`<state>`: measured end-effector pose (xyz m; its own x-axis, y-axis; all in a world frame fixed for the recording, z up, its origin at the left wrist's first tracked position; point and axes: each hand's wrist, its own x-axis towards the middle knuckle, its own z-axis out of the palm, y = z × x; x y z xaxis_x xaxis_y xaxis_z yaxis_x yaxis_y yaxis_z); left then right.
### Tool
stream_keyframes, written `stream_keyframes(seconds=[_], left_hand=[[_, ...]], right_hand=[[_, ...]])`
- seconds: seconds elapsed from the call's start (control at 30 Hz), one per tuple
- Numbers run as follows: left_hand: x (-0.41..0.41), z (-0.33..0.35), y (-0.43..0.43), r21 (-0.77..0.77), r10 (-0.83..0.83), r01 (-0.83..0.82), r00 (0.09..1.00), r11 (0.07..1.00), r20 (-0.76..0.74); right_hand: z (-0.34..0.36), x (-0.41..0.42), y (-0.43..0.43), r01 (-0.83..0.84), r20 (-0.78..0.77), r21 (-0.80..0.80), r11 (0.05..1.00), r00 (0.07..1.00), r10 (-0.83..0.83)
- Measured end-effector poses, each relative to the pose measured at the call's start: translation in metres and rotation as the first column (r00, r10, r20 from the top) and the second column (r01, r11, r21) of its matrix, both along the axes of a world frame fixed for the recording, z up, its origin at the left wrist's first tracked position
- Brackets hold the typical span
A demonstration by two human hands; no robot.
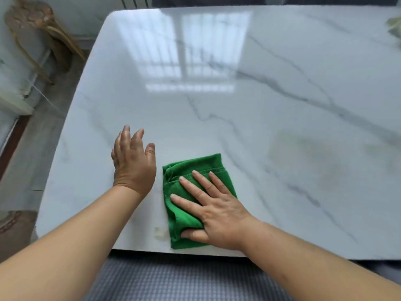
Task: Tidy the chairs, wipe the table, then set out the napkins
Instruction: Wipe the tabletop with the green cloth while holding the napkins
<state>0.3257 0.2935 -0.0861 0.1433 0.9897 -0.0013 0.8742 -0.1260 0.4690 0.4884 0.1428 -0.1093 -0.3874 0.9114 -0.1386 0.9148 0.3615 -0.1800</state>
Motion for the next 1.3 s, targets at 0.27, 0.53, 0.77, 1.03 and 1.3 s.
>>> stream_keyframes(seconds=[0.27, 0.53, 0.77, 1.03, 1.3], left_hand=[[0.148, -0.009, -0.067, -0.014, -0.050, 0.050, 0.999, 0.999, -0.008], [0.178, -0.041, -0.079, 0.023, -0.017, 0.020, 0.989, 1.000, -0.148], [0.177, -0.045, -0.079, 0.055, 0.002, 0.007, 0.986, 0.998, -0.166], [0.178, -0.048, -0.075, 0.086, -0.020, 0.036, 0.983, 0.996, -0.181], [0.178, -0.049, -0.074, 0.095, -0.022, 0.037, 0.987, 0.995, -0.157]], right_hand=[[0.008, 0.223, -0.079, 0.267, 0.120, -0.038, 0.963, 0.958, -0.261], [0.023, 0.329, 0.023, 0.734, -0.070, -0.223, 0.641, 0.644, -0.762], [0.009, 0.189, 0.033, 0.403, -0.135, -0.006, 0.915, 0.907, -0.400], [0.010, 0.291, -0.002, 0.712, 0.072, 0.015, 0.702, 0.699, -0.711], [0.011, 0.191, -0.006, 0.392, 0.003, -0.007, 0.920, 0.920, -0.392]])
